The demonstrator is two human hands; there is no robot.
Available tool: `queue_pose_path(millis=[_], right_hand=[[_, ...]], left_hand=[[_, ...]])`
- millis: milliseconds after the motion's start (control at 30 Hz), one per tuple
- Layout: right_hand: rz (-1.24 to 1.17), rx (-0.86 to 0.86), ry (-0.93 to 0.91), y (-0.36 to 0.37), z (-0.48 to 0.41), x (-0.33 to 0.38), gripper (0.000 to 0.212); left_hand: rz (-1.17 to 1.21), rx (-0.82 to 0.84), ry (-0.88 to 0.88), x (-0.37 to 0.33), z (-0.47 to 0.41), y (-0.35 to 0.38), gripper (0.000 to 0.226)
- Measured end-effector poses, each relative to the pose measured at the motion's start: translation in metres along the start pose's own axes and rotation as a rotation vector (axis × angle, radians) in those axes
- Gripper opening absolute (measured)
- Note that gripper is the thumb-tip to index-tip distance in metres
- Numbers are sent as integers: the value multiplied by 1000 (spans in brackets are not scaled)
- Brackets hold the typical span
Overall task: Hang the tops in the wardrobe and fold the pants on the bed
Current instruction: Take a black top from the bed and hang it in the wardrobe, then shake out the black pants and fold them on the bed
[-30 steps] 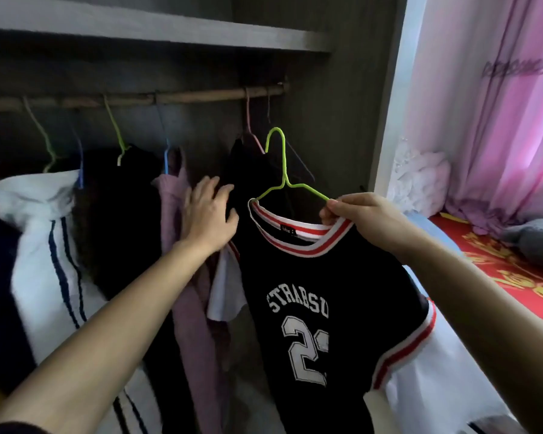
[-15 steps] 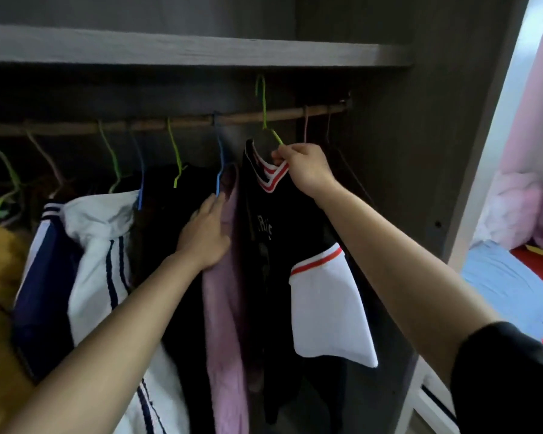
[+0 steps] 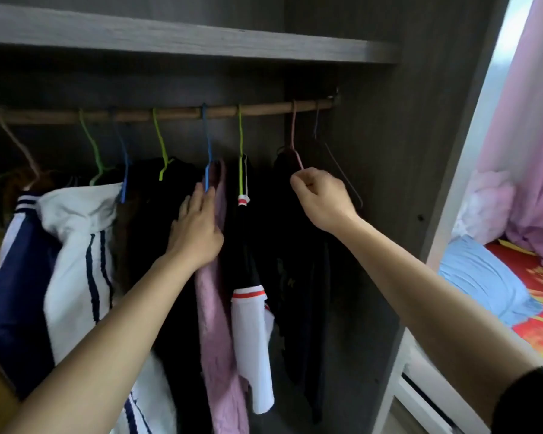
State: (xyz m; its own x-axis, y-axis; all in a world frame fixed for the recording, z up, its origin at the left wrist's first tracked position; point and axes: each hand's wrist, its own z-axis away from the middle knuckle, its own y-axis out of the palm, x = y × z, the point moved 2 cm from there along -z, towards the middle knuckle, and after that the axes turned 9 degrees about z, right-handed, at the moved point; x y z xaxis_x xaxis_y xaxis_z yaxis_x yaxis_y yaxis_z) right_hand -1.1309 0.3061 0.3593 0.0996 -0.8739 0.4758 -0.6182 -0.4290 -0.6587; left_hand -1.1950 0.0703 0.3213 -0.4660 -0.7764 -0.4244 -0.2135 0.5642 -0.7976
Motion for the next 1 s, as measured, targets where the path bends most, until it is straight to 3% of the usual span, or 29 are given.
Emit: queue_pose_path(millis=[100, 200, 367, 500, 633, 1000], right_hand=[[157, -275, -113, -28, 51, -29, 31], [259, -495, -131, -56, 99, -60, 27], [522, -591, -10, -107, 190, -137, 34], [741, -480, 235, -162, 281, -203, 50], [806, -424, 515, -222, 373, -261, 62], [946, -341, 961, -449, 630, -406, 70]], left_hand=[[-51, -168, 59, -27, 9, 14, 72], [67, -316, 228, -77, 19, 35, 60], [267, -326, 554, -173, 63, 91, 54], [383, -210, 742, -253, 121, 149, 56], [440, 18, 856, -346, 189, 214, 60], [530, 512, 1031, -648, 398, 374, 70]])
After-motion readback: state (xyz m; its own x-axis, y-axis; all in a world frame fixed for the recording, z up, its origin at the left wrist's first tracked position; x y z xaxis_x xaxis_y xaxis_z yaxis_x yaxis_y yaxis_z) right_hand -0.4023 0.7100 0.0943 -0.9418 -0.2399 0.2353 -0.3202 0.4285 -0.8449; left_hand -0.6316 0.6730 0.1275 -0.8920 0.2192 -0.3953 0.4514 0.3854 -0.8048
